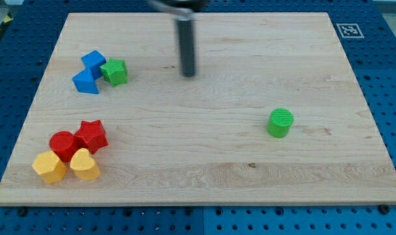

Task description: Move the green star to center

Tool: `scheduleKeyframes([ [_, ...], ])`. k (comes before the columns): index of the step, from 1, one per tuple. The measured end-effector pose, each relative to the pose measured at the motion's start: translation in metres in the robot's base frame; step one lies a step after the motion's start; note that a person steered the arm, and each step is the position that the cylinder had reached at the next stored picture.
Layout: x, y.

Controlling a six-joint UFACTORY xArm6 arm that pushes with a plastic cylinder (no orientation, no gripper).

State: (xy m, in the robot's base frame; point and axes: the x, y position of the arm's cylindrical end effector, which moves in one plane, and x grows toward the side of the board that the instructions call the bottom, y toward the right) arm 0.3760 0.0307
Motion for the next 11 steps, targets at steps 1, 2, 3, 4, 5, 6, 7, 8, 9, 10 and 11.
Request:
scheduleKeyframes([
  [1,0.020,0.120],
  [2,0.071,0.198],
  [3,0.130,0.207],
  [4,0.138,0.175],
  [5,0.138,0.174],
  [6,0.138,0.158],
  [7,0.138,0.123],
  [8,0.124,0.110],
  [9,0.110,0.091],
  [10,0.110,0.050],
  [11,0.110,0.004],
])
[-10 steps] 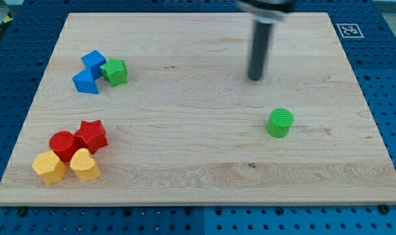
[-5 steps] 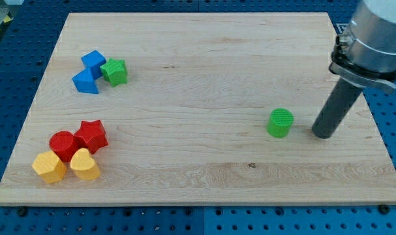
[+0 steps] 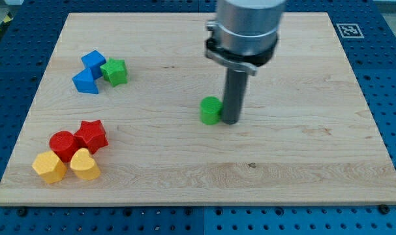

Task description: Move the green star to center

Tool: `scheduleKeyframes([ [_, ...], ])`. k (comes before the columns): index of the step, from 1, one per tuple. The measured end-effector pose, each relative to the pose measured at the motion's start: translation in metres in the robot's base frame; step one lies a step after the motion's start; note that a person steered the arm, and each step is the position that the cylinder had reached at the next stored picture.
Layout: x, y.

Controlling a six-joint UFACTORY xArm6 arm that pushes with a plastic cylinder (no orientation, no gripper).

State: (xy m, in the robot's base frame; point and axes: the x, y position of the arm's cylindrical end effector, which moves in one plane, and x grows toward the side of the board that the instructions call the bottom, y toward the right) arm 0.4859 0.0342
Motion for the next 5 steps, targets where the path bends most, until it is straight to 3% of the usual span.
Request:
scheduleKeyframes([
  [4,-0.011,-0.144],
  [5,-0.008,-0.125],
])
